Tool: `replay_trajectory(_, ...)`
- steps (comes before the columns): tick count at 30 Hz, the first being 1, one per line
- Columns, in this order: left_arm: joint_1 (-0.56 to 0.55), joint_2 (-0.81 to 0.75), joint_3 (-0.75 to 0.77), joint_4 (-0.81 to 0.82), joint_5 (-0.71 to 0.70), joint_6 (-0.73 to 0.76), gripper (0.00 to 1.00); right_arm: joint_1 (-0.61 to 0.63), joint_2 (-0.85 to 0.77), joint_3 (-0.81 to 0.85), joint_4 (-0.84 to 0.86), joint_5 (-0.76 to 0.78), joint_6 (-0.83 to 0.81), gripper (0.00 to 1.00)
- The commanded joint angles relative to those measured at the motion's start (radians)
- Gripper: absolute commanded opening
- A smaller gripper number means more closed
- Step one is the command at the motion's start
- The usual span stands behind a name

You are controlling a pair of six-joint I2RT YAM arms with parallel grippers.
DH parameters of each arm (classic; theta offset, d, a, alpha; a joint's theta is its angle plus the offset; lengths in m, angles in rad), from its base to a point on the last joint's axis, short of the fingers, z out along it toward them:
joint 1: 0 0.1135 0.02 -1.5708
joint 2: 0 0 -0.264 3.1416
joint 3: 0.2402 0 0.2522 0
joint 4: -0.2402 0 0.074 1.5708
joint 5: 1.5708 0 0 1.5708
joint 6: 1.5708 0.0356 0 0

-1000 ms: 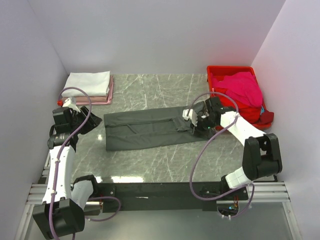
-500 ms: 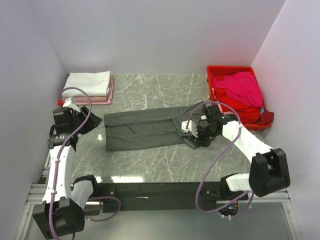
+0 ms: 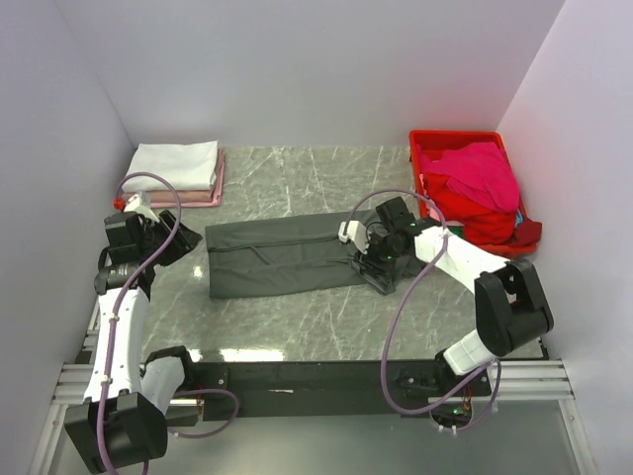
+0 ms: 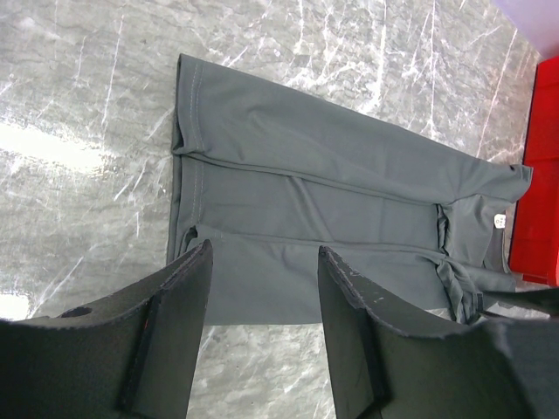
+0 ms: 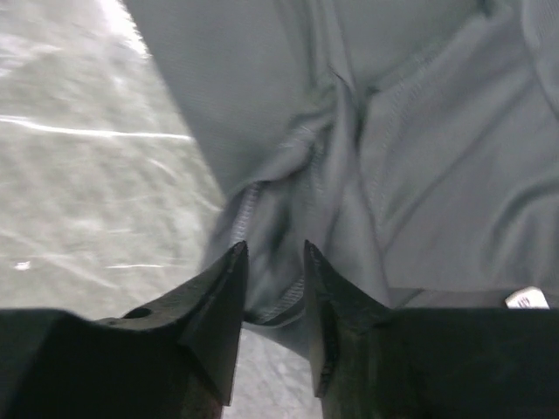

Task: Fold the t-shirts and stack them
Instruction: Fold the tshirt

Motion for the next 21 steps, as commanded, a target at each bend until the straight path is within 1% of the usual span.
replay_trajectory(1, 0.001, -0.008, -0.002, 0.042, 0.025, 0.020, 0.57, 0.020, 0.018, 0.034, 0.085, 0.138, 0.030, 0.40)
replay_trajectory(9, 0.001, -0.003, -0.002, 0.042, 0.031, 0.022, 0.56, 0.051, 0.027, -0.021, 0.163, 0.212, 0.027, 0.47)
replay_trajectory(13, -0.001, -0.006, -0.001, 0.042, 0.028, 0.022, 0.56, 0.064, 0.006, -0.062, 0.186, 0.202, 0.007, 0.52)
replay_trajectory(19, 0.001, -0.002, -0.001, 0.043, 0.032, 0.022, 0.56, 0.066, -0.063, -0.136, 0.243, 0.206, -0.014, 0.53)
replay_trajectory(21, 0.001, -0.002, -0.002, 0.043, 0.031, 0.022, 0.56, 0.071, -0.063, -0.171, 0.306, 0.226, -0.010, 0.53)
